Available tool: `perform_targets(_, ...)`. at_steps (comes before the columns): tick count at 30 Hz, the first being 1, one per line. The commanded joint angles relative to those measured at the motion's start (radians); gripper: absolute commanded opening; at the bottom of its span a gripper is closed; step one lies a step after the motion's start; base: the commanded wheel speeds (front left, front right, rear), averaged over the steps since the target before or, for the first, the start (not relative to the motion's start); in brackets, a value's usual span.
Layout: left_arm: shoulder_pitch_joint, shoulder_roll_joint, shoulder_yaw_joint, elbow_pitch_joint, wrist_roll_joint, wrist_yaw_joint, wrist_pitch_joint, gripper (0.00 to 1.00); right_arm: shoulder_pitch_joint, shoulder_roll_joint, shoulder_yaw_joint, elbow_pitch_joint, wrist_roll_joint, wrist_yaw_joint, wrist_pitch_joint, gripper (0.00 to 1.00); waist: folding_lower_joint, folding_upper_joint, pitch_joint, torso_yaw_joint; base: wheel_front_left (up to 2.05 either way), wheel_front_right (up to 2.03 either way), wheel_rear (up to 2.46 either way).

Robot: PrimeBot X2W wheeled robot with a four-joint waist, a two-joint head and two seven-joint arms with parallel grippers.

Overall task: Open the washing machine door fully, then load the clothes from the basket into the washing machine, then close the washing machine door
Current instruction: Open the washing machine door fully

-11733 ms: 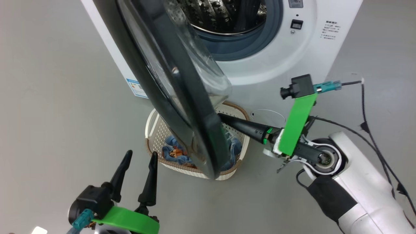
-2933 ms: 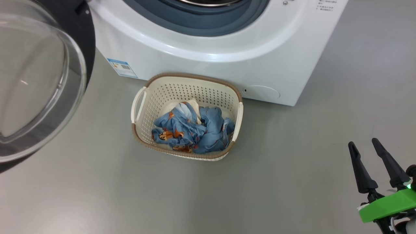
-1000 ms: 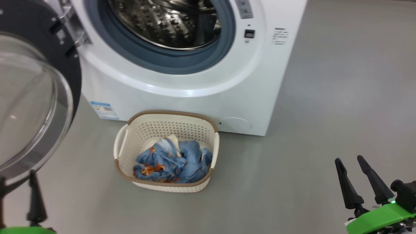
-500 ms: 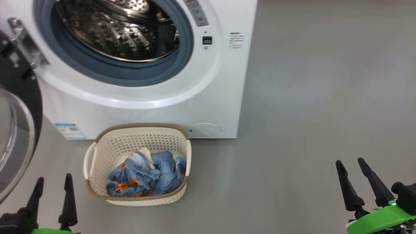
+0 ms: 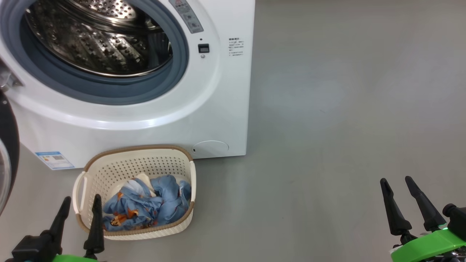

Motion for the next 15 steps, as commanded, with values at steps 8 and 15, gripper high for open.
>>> perform_targets(8,-0.010,0.023,0.020,-0.043,-0.025,-0.001,-0.006,1.00,0.001,-0.008,0.008,-0.025,-0.003,0.002,-0.012,1.00,0.0000,0.0000,0.011,-0.017,0.00,0.00,0.00)
perform_targets(15,-0.017,0.028,0.017,-0.041,-0.046,-0.002,-0.006,1.00,0.000,-0.002,0.005,-0.028,-0.005,0.002,-0.012,1.00,0.0000,0.0000,0.014,-0.014,0.00,0.00,0.00)
